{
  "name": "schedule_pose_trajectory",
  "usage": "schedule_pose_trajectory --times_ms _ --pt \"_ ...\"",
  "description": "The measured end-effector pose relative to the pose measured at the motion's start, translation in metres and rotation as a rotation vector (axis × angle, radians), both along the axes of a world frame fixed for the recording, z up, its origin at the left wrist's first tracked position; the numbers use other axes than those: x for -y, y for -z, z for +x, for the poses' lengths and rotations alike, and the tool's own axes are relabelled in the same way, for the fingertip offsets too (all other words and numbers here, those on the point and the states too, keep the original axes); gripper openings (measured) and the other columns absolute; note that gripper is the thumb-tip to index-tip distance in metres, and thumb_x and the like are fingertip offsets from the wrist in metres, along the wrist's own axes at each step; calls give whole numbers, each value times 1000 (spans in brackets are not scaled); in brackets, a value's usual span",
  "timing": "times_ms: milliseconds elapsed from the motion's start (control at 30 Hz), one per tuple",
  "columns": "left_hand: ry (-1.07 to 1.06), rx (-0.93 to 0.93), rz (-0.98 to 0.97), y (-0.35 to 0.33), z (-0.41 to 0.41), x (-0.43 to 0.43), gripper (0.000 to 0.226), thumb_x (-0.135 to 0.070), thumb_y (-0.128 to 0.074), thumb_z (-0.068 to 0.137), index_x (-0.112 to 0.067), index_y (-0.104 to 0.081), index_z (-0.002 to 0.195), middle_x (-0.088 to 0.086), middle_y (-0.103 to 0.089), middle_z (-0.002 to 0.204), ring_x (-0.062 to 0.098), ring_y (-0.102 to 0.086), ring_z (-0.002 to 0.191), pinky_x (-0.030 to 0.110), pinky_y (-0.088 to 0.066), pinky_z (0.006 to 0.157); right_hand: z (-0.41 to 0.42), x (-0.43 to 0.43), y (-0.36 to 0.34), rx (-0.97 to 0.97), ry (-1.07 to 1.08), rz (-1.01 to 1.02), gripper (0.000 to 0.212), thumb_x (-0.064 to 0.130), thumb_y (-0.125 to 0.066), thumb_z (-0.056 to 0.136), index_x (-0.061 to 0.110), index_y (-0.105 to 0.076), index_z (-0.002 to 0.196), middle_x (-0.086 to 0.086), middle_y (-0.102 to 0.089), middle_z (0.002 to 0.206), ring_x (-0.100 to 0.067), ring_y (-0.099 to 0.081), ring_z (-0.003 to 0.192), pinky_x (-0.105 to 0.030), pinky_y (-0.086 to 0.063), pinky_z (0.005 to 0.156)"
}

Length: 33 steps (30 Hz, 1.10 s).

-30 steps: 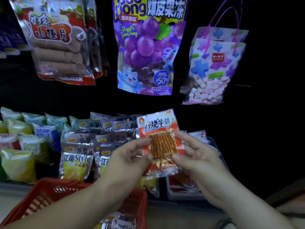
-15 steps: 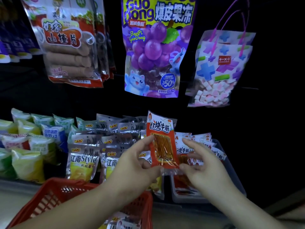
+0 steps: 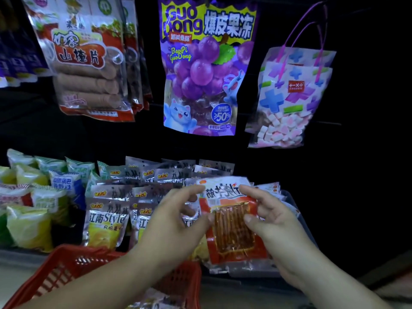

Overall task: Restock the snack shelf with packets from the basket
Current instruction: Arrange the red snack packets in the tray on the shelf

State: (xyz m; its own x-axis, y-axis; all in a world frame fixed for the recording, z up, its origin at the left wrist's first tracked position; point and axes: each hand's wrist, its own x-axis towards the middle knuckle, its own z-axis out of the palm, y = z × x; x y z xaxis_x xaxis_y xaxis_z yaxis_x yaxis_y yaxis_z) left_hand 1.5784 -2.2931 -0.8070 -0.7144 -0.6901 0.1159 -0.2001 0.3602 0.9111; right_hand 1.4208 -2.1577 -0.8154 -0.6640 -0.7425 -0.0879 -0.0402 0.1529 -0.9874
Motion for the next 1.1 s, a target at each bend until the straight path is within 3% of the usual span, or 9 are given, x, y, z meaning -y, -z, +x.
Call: schedule_pose_trajectory --times_ms 100,167,367,533,667,800,867,1000,1100 --pt "68 -66 246 2 -2 7 61 -24 -82 86 -53 -55 133 -12 -68 123 3 -69 106 25 -58 87 0 -3 -6 45 -127 7 56 -7 -52 101 43 -72 117 -1 -77 111 -19 -72 104 -33 -60 81" --pt "32 -95 217 0 -4 9 60 -15 -82 86 -50 -61 129 -5 -69 121 13 -70 107 39 -59 91 -1 -3 -5 12 -166 6 49 -5 -57 100 38 -75 115 0 -78 104 -18 -73 96 -24 -57 72" --pt "37 19 106 -6 -5 9 43 -29 -88 78 -43 -72 116 -21 -71 115 -13 -62 106 8 -48 85 4 1 -2 -78 -159 -67 43 -1 -74 89 36 -77 113 3 -78 109 -15 -75 97 -25 -58 77" --pt "-65 -25 111 -8 -4 7 35 -21 -81 87 -37 -72 117 -14 -71 110 -3 -68 87 18 -58 78 8 1 -3 -44 -213 -51 47 -8 -68 92 31 -74 118 3 -79 104 -12 -74 85 -23 -58 72" --pt "-45 -1 191 -8 -1 7 51 -27 -81 86 -47 -57 126 -16 -59 125 -5 -68 88 9 -54 65 -3 4 3 -79 78 -55 37 -1 -73 90 34 -79 101 12 -77 107 -12 -74 95 -44 -61 92" --pt "95 88 464 -3 -1 -24 43 -10 -84 82 -30 -67 117 -5 -67 114 20 -76 81 23 -62 64 -11 7 5 114 253 -143 29 2 -73 92 29 -78 98 0 -77 107 -32 -75 100 -59 -61 84" --pt "40 61 479 -2 -5 -30 43 -2 -80 85 -25 -68 119 2 -73 106 26 -75 74 25 -61 64 -14 5 4 104 168 -146 41 -1 -77 87 32 -75 111 4 -75 112 -28 -75 101 -56 -61 87" --pt "-28 23 432 -7 -6 -17 47 -11 -77 90 -35 -60 126 3 -78 83 11 -75 74 13 -55 64 -12 -4 -7 62 -209 -49 70 -16 -76 79 27 -62 133 14 -76 112 -23 -76 100 -38 -63 85" --pt "54 9 417 -4 -4 -15 55 -17 -76 91 -37 -54 137 8 -77 81 17 -76 88 25 -58 83 -13 -7 -10 112 -231 -49 74 -23 -72 79 23 -61 136 3 -73 126 -25 -74 107 -35 -61 88"
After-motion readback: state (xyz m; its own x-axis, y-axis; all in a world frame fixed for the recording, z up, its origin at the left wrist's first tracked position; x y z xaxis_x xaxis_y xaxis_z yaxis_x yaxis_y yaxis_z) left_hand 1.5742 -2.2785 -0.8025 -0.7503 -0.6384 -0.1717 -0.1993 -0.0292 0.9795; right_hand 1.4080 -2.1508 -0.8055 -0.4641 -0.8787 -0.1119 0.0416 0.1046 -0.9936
